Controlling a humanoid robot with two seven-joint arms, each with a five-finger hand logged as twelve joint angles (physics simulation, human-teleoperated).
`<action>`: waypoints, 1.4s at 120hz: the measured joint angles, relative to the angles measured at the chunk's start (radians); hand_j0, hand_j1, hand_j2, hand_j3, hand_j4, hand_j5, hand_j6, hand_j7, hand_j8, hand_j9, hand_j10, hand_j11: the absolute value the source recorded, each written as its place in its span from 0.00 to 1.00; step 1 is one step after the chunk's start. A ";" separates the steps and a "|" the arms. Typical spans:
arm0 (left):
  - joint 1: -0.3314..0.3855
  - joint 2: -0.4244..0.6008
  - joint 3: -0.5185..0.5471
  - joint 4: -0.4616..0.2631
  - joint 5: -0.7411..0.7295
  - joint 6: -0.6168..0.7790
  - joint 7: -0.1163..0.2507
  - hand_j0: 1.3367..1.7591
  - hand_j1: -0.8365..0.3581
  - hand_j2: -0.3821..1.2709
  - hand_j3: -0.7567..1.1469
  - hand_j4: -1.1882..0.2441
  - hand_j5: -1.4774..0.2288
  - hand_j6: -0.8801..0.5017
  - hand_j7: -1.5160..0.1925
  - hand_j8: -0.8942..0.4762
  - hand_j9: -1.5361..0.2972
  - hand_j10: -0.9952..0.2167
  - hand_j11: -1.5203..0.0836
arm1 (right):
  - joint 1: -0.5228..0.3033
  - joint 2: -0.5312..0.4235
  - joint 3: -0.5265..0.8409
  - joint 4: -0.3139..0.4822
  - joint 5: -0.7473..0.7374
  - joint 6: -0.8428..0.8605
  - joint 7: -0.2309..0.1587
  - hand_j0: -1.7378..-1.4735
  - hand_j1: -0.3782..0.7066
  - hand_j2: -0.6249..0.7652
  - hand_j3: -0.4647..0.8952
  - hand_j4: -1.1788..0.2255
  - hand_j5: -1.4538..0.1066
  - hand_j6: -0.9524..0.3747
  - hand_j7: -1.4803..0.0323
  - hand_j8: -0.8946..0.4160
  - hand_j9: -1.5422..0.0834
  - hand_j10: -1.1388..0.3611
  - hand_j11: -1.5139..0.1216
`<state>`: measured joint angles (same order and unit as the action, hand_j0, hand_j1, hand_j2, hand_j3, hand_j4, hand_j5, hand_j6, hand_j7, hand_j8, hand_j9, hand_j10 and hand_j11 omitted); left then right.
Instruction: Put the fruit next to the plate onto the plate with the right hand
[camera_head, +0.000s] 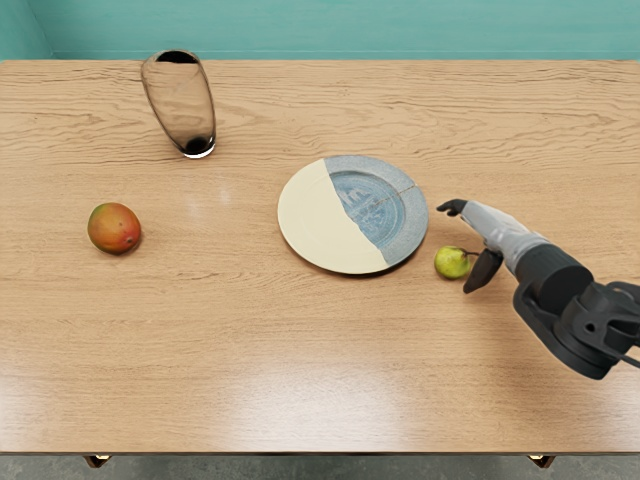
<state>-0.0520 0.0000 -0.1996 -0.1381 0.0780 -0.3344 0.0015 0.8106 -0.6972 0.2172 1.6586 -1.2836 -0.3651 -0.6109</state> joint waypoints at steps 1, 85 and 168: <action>0.000 0.000 0.000 0.000 0.000 0.000 0.000 0.76 0.97 0.23 0.40 0.82 0.85 0.62 0.87 0.64 0.82 0.80 0.93 | -0.001 0.000 0.000 0.000 -0.001 0.000 0.000 0.30 0.27 0.42 0.34 0.68 0.74 0.54 0.79 0.51 0.77 0.61 0.75; 0.001 0.000 -0.002 0.000 0.000 0.000 0.000 0.76 0.97 0.23 0.40 0.82 0.85 0.62 0.87 0.64 0.82 0.80 0.93 | -0.020 0.001 -0.001 0.018 -0.018 -0.003 0.000 0.30 0.45 0.40 0.34 0.57 0.61 0.43 0.65 0.39 0.64 0.50 0.62; 0.004 0.000 -0.002 0.000 0.000 0.000 0.000 0.76 0.97 0.23 0.40 0.82 0.85 0.62 0.87 0.64 0.82 0.80 0.93 | -0.031 -0.001 -0.003 0.030 -0.037 -0.002 0.000 0.30 0.56 0.41 0.34 0.49 0.53 0.35 0.56 0.32 0.56 0.44 0.54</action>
<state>-0.0476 0.0000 -0.2013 -0.1381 0.0780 -0.3344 0.0015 0.7792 -0.6983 0.2146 1.6886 -1.3209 -0.3672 -0.6111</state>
